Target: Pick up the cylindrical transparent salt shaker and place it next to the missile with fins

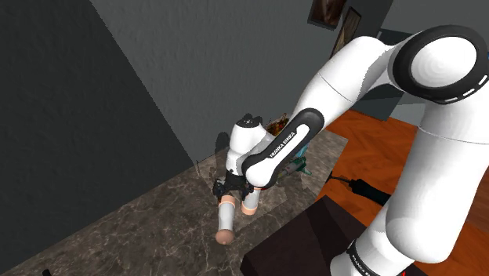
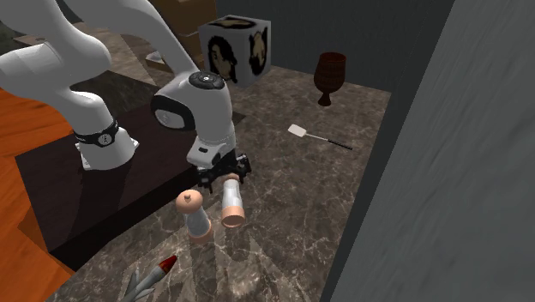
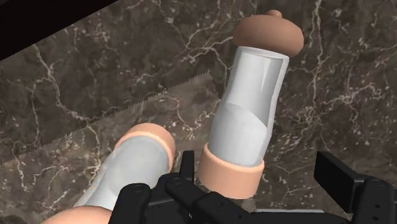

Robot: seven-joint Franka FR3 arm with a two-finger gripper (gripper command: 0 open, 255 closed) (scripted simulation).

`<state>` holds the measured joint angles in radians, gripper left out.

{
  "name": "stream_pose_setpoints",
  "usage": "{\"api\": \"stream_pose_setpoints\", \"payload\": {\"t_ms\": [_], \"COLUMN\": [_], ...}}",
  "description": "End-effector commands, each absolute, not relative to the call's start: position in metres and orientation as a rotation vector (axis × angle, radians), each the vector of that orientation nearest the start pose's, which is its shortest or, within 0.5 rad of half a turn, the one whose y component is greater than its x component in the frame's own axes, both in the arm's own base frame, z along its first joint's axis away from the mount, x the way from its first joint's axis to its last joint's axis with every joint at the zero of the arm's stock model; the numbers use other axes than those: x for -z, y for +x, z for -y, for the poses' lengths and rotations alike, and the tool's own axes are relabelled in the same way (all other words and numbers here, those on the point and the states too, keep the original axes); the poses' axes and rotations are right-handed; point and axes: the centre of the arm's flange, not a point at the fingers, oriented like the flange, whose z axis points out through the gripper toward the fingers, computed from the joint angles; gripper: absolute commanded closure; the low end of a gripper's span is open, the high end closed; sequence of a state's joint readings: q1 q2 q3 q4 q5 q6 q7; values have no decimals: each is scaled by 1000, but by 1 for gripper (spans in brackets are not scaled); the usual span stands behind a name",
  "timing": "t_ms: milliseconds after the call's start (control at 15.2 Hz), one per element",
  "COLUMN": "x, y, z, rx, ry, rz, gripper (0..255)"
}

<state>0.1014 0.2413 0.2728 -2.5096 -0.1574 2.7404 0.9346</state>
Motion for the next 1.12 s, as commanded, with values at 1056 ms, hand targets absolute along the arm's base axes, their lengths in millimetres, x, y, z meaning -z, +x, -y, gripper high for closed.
{"api": "stream_pose_setpoints", "payload": {"t_ms": [1056], "x": [-127], "y": [423], "z": [-189], "rx": [-7], "ry": [-3047], "rz": [-752], "gripper": [0]}}
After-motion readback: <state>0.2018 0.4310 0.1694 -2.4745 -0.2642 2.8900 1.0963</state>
